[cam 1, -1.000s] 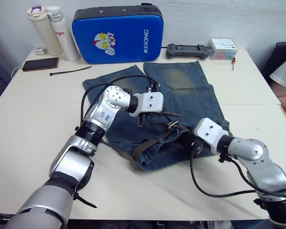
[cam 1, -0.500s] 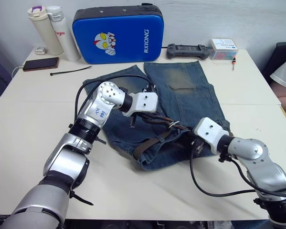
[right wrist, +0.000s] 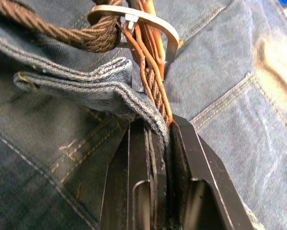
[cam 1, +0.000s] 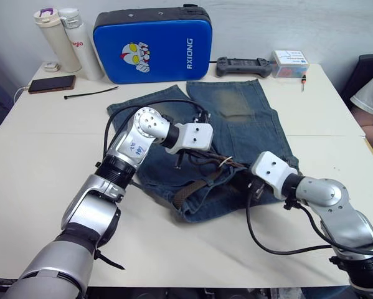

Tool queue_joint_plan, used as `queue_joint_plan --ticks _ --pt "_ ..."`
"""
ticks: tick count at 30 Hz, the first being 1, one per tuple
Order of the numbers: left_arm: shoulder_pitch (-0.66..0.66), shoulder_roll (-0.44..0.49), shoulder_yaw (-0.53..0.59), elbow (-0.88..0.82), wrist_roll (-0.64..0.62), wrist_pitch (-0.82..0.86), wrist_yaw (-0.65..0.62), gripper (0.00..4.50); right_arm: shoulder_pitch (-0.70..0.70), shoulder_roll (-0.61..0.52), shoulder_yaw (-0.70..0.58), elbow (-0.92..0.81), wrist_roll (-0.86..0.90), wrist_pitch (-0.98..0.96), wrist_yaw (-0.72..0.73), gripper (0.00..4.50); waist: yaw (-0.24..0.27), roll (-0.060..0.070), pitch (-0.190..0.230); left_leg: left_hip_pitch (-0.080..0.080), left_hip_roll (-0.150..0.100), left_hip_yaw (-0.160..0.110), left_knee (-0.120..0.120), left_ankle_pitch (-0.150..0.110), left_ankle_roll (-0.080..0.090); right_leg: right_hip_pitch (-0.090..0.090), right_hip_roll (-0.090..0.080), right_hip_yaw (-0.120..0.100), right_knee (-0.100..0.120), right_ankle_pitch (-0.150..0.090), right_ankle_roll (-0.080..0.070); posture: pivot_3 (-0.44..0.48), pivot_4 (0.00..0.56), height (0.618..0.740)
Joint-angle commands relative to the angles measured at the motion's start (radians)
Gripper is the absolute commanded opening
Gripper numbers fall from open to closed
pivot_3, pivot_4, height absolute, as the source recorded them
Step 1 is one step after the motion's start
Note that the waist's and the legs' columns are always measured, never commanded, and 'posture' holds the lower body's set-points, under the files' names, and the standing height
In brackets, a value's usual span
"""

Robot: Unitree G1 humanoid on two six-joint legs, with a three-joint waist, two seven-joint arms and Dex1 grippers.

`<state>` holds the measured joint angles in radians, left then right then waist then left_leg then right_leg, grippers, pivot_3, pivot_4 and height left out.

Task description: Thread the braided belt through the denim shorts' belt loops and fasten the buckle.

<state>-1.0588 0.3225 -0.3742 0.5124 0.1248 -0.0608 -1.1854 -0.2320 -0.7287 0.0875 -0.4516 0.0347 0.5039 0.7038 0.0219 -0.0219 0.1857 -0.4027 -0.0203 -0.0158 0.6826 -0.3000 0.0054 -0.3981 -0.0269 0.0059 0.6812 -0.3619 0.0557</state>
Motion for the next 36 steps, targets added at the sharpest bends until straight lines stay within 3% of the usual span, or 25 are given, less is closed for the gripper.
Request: queue_joint_plan --ticks 1,15,20,27,30,35,36 --pt "-0.035 -0.033 -0.014 -0.022 0.005 0.023 0.009 0.00 -0.026 0.014 0.004 -0.062 0.011 0.004 0.000 0.05 -0.001 0.000 0.000 0.000 0.000 0.000 0.000 0.000 0.000 0.000 0.000 0.000 0.000 0.000 0.000 0.000 0.150 0.740" --pt "0.007 -0.188 -0.016 -0.190 -0.053 0.492 0.033 0.00 -0.014 0.018 0.007 -0.087 0.024 0.028 0.017 0.05 -0.001 0.000 0.000 0.000 0.000 0.000 0.000 0.000 0.000 0.000 0.000 0.000 0.001 0.000 0.000 0.000 0.150 0.740" --pt "0.025 -0.198 -0.042 -0.255 -0.057 0.547 0.016 0.00 -0.021 0.020 0.013 -0.090 0.026 0.026 0.036 0.05 -0.001 0.000 0.000 0.000 0.000 0.000 0.000 0.000 0.000 0.000 0.000 0.000 0.001 0.000 0.000 0.000 0.150 0.740" --pt "0.010 -0.196 -0.060 -0.250 -0.035 0.486 0.020 0.00 -0.028 0.043 0.006 -0.108 0.071 0.086 0.063 0.05 0.000 0.000 0.000 0.000 0.000 0.000 0.000 0.000 0.000 0.000 0.000 0.000 0.001 0.000 0.000 0.000 0.150 0.740" --pt "0.007 -0.186 -0.063 -0.244 -0.028 0.475 0.020 0.00 -0.022 0.030 -0.014 -0.138 0.119 0.140 0.097 1.25 0.001 0.000 0.000 0.000 0.000 0.000 0.000 0.000 0.000 0.000 0.000 0.000 0.001 0.000 0.000 0.000 0.150 0.740" --pt "0.017 -0.172 -0.065 -0.243 -0.020 0.463 0.016 0.00 -0.006 -0.048 -0.099 -0.193 0.193 0.230 0.149 3.77 0.002 0.000 0.000 0.000 0.000 0.000 0.000 0.000 0.000 0.000 0.000 0.000 0.000 0.000 0.000 0.000 0.150 0.740" --pt "0.017 -0.171 -0.064 -0.243 -0.019 0.462 0.017 0.00 0.000 -0.055 -0.133 -0.196 0.229 0.260 0.160 4.08 0.002 0.000 0.000 0.000 0.000 0.000 0.000 0.000 0.000 0.000 0.000 0.000 0.000 0.000 0.000 0.000 0.150 0.740"
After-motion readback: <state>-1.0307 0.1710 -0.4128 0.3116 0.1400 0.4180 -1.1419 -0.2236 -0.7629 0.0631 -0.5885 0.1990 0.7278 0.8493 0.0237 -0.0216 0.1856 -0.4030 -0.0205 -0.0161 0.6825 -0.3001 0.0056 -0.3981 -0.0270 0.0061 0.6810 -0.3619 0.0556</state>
